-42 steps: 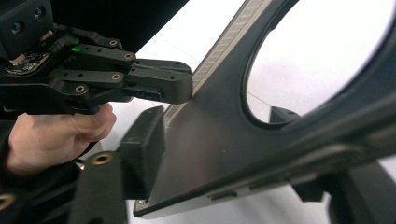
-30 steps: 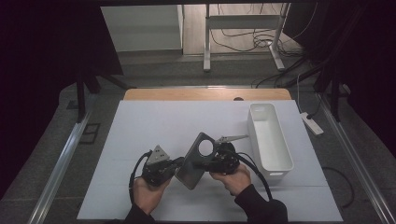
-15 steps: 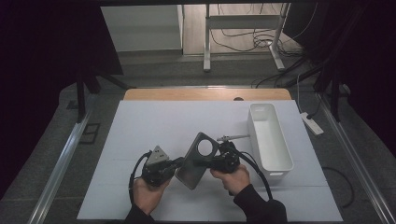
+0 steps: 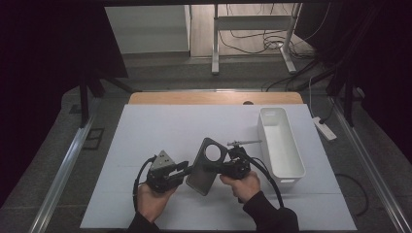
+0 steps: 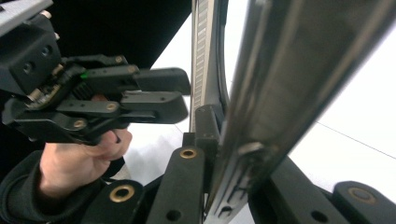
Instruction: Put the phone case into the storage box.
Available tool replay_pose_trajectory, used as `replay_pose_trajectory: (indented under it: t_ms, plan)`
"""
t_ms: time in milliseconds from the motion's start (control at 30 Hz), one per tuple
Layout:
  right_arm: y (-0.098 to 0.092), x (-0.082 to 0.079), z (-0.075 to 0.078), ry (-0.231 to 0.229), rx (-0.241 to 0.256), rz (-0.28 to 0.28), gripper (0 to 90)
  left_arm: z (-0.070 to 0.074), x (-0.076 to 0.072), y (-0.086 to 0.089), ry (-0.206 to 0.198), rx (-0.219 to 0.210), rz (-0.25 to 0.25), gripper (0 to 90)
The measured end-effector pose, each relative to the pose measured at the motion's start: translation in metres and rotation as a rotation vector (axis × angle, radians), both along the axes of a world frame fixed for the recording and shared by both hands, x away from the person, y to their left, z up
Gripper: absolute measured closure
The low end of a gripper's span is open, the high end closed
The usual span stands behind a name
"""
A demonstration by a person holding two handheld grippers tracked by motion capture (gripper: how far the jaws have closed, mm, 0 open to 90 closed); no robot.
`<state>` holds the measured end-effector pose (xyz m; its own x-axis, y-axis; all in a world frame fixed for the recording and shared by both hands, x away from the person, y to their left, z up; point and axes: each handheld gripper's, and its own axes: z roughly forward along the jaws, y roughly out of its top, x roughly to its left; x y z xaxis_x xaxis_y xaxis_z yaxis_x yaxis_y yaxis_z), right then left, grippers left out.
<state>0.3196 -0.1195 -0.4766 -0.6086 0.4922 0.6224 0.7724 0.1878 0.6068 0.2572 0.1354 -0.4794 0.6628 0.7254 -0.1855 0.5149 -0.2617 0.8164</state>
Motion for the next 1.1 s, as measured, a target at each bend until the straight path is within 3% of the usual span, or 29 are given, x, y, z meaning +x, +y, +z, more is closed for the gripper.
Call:
replay_pose_trajectory:
  t_ms: [267, 567, 800, 900, 1033, 1100]
  plan:
    - [-0.002, -0.001, 0.002, -0.037, -0.034, 0.027, 85.8, 0.003, 0.006, 0.016, 0.049, -0.04, -0.082, 30.2]
    - [-0.004, -0.006, 0.007, -0.12, -0.07, 0.085, 85.9, 0.0, 0.006, 0.02, 0.066, -0.061, -0.149, 9.0]
    - [-0.007, -0.011, 0.014, -0.201, -0.087, 0.163, 85.9, -0.008, 0.003, 0.015, 0.071, -0.064, -0.232, 3.1]
    - [-0.008, -0.015, 0.017, -0.23, -0.091, 0.199, 85.9, -0.009, 0.001, 0.013, 0.071, -0.086, -0.263, 0.6]
    - [-0.008, -0.017, 0.019, -0.249, -0.086, 0.226, 85.9, -0.012, 0.0, 0.013, 0.072, -0.103, -0.289, 0.0]
    - [-0.008, -0.019, 0.022, -0.264, -0.076, 0.267, 85.9, -0.016, 0.0, 0.011, 0.072, -0.104, -0.31, 0.0]
